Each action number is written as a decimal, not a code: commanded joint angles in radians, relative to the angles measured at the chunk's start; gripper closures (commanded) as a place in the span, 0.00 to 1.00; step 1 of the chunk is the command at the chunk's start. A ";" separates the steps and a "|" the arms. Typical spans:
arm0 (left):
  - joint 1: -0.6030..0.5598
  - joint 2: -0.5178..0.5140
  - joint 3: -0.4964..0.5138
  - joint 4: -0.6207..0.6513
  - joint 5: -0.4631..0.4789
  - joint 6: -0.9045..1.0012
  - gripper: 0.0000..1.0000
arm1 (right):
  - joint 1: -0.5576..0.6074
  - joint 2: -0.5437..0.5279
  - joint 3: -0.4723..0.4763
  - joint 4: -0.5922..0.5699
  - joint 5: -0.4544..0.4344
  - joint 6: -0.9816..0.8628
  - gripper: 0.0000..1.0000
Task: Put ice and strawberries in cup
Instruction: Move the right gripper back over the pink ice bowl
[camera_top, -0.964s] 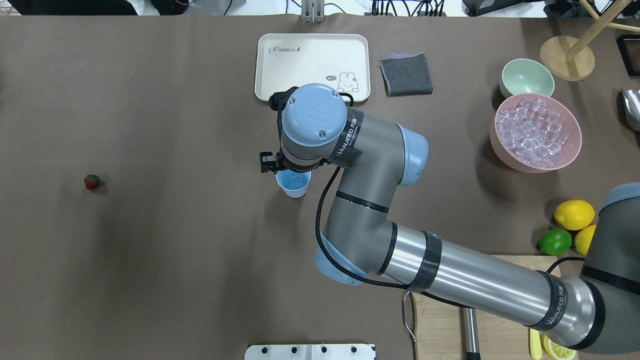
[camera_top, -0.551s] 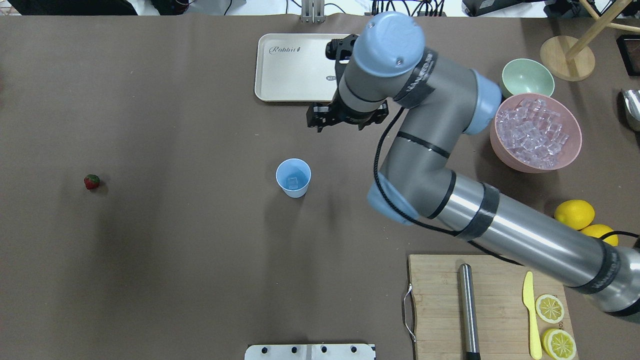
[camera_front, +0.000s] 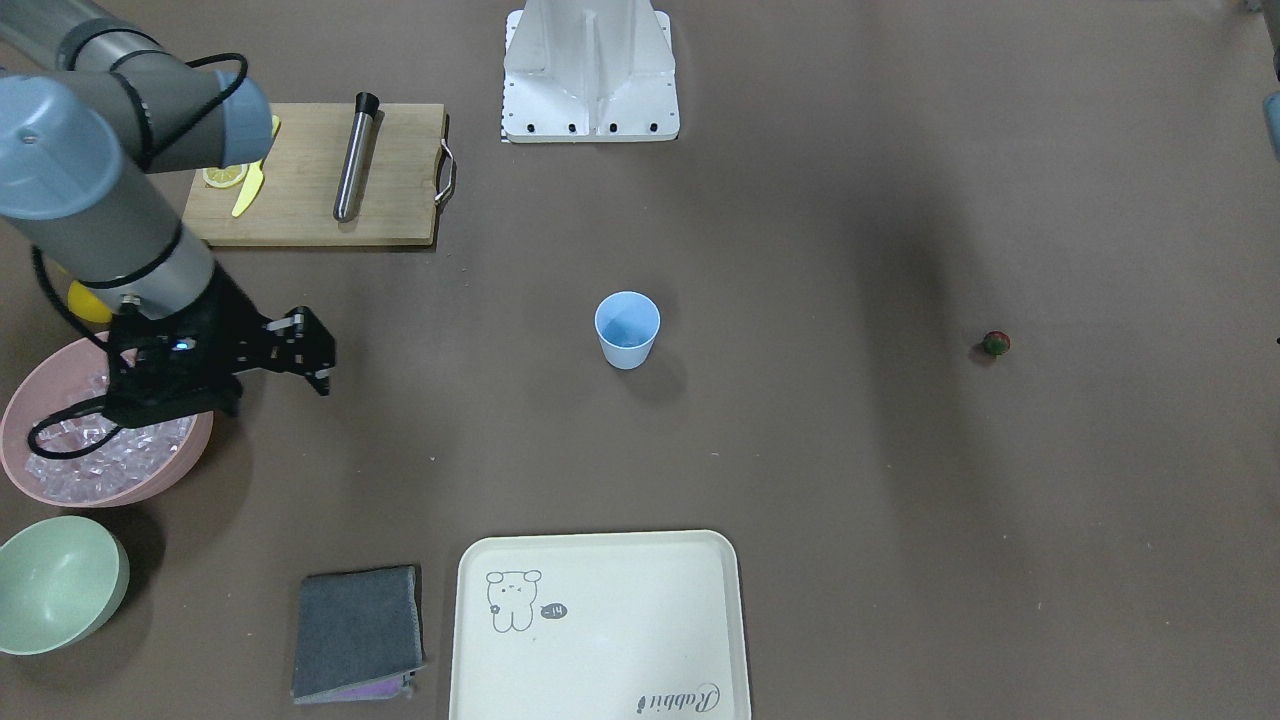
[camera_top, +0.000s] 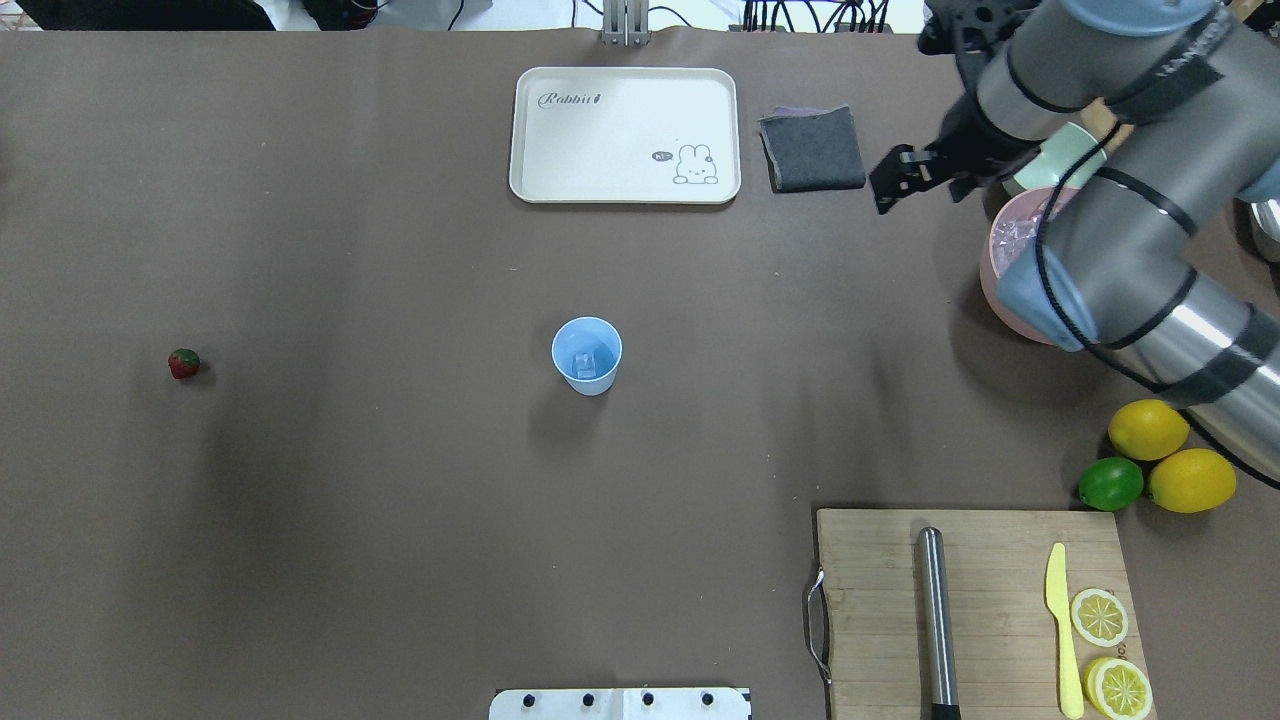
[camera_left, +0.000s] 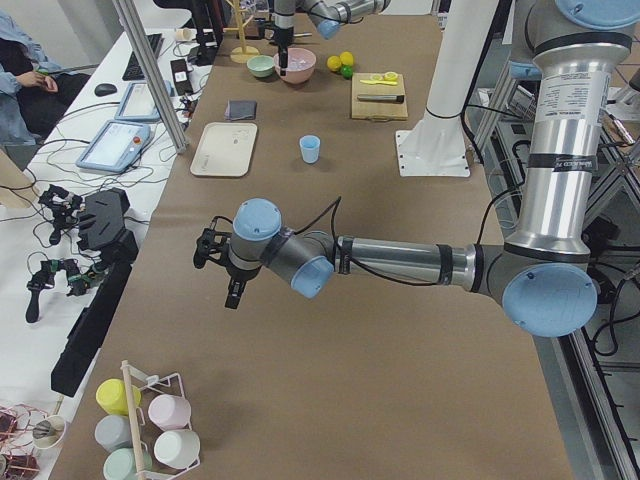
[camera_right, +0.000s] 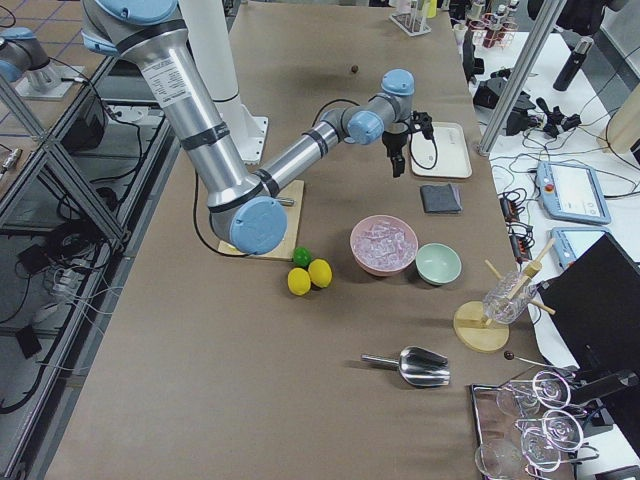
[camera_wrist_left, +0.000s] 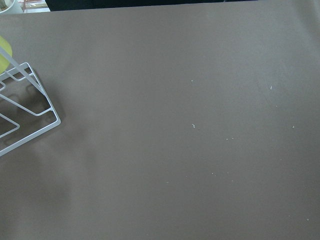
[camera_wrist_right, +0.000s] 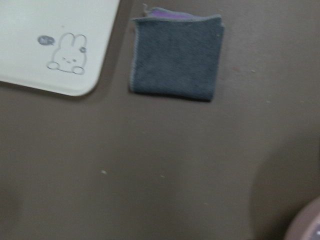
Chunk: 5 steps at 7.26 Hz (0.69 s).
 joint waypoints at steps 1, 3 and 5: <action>0.011 -0.002 0.005 -0.015 0.001 -0.013 0.03 | 0.109 -0.197 0.046 0.008 0.087 -0.206 0.10; 0.011 -0.011 0.000 -0.013 0.001 -0.016 0.03 | 0.142 -0.308 0.033 0.021 0.074 -0.383 0.09; 0.011 -0.014 -0.001 -0.013 0.001 -0.016 0.03 | 0.131 -0.296 -0.057 0.101 0.045 -0.380 0.07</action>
